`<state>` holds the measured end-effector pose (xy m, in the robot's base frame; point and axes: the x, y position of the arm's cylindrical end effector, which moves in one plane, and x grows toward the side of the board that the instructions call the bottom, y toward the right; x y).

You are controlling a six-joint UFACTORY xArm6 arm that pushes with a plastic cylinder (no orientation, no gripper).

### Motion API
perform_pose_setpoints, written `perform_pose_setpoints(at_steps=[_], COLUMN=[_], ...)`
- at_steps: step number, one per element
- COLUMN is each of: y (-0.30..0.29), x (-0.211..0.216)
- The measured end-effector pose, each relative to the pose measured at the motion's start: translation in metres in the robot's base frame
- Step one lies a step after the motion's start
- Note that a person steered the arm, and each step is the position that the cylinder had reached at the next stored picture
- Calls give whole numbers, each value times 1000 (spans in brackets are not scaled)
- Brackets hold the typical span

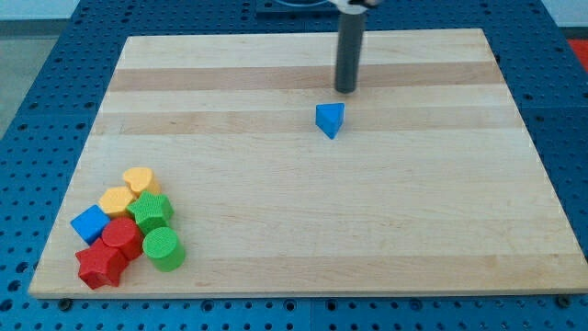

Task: Push the blue triangle to the center of the board

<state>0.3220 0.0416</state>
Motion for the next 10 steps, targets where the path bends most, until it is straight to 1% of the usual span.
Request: perform_pose_setpoints(at_steps=[1,3,4,5,6,7,8,9,10], y=[-20,-47,-50,-50,-46,0,28,28,14], x=[10,56,66,48,-10,-24,32,37,37])
